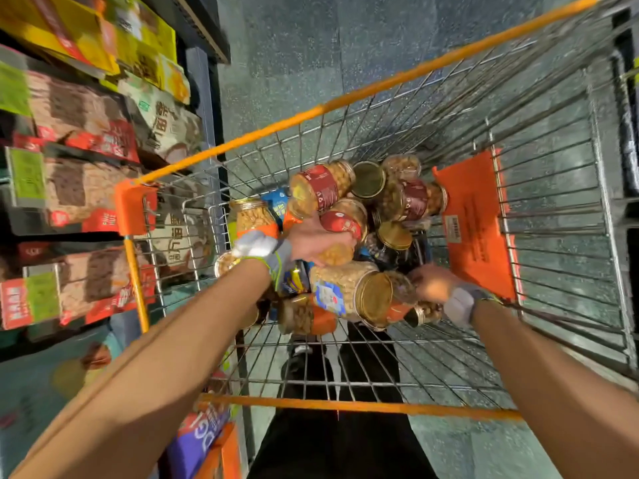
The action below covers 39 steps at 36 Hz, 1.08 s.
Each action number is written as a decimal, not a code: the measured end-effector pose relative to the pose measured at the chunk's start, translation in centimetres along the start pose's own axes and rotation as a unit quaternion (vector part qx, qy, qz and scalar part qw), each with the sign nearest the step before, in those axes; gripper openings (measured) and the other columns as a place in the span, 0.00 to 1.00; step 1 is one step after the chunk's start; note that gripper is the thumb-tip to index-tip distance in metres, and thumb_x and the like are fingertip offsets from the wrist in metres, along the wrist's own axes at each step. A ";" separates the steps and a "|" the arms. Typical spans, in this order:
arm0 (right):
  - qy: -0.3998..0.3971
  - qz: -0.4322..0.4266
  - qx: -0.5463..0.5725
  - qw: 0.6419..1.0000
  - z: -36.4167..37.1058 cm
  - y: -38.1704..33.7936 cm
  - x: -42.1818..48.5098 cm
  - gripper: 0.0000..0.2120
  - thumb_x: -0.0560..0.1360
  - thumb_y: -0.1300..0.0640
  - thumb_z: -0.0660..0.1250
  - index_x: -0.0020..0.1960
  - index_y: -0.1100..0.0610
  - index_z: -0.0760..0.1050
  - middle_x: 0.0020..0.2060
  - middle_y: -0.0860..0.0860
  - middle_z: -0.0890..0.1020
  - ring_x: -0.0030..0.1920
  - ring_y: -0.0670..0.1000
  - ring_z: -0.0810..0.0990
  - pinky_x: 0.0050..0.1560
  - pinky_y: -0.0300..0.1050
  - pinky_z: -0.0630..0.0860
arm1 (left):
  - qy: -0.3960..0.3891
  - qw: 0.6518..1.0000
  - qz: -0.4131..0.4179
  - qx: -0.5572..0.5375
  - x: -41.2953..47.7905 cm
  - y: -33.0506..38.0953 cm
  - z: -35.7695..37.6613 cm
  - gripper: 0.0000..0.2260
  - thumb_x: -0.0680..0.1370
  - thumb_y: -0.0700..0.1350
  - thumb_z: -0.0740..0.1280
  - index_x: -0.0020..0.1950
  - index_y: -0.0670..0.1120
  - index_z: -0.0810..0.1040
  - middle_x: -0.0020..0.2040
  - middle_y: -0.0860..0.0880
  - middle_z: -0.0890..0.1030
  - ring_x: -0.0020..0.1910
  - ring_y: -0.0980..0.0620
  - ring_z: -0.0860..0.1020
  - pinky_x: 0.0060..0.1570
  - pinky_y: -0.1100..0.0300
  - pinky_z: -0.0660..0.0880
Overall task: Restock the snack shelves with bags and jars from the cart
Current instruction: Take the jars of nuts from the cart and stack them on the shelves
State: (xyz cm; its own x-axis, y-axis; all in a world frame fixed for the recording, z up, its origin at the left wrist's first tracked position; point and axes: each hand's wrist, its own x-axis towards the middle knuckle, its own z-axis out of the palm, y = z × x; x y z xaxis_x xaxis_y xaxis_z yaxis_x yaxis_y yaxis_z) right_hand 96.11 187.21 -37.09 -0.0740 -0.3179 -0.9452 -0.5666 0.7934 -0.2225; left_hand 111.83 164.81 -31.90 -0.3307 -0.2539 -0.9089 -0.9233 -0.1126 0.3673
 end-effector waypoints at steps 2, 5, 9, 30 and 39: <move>-0.001 -0.012 0.008 1.000 0.0 -0.4 -0.3 0.15 0.74 0.50 0.72 0.58 0.53 0.82 0.54 0.52 0.85 0.51 0.53 0.82 0.55 0.49 0.80 | -0.016 1.000 0.000 0.019 -0.7 0.0 -1.0 0.18 0.71 0.54 0.77 0.56 0.50 0.77 0.41 0.51 0.84 0.33 0.57 0.84 0.28 0.64 0.78; -0.004 -0.024 0.024 0.999 -0.1 -0.7 -1.0 0.10 0.73 0.62 0.67 0.50 0.51 0.84 0.51 0.51 0.85 0.50 0.51 0.81 0.50 0.44 0.80 | -0.029 0.999 -0.009 0.040 -1.5 0.0 -1.7 0.14 0.74 0.54 0.75 0.52 0.48 0.78 0.31 0.54 0.83 0.26 0.57 0.82 0.26 0.66 0.75; -0.012 -0.044 0.063 0.997 -0.2 -2.0 -1.3 0.17 0.73 0.69 0.63 0.35 0.51 0.82 0.42 0.53 0.86 0.42 0.51 0.81 0.38 0.42 0.75 | -0.030 0.998 -0.001 0.058 -1.7 -0.8 -1.3 0.29 0.72 0.54 0.77 0.68 0.51 0.69 0.55 0.52 0.81 0.40 0.50 0.84 0.33 0.60 0.81; 0.016 0.010 -0.228 0.974 1.9 2.8 -0.7 0.35 0.75 0.54 0.68 0.78 0.49 0.58 0.76 0.57 0.62 0.76 0.61 0.59 0.74 0.62 0.61 | 0.043 0.977 0.006 0.208 -0.4 -4.9 0.1 0.54 0.55 0.69 0.74 0.75 0.55 0.55 0.58 0.49 0.77 0.57 0.43 0.78 0.59 0.50 0.77; 0.024 -0.022 -0.311 0.950 0.7 2.0 0.0 0.46 0.62 0.51 0.80 0.73 0.54 0.61 0.68 0.54 0.72 0.67 0.58 0.72 0.63 0.54 0.73 | 0.053 0.974 0.035 0.216 0.2 -5.2 0.5 0.50 0.66 0.58 0.79 0.78 0.47 0.53 0.66 0.44 0.74 0.63 0.41 0.74 0.61 0.54 0.73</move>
State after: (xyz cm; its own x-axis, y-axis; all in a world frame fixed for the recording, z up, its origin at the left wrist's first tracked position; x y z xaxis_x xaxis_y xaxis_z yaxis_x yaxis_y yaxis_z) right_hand 95.57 189.17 -37.66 -0.0690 -0.3788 -0.9229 -0.9441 0.3238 -0.0623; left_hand 116.47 165.86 -34.07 -0.3954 -0.3465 -0.8506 -0.9027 0.3177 0.2902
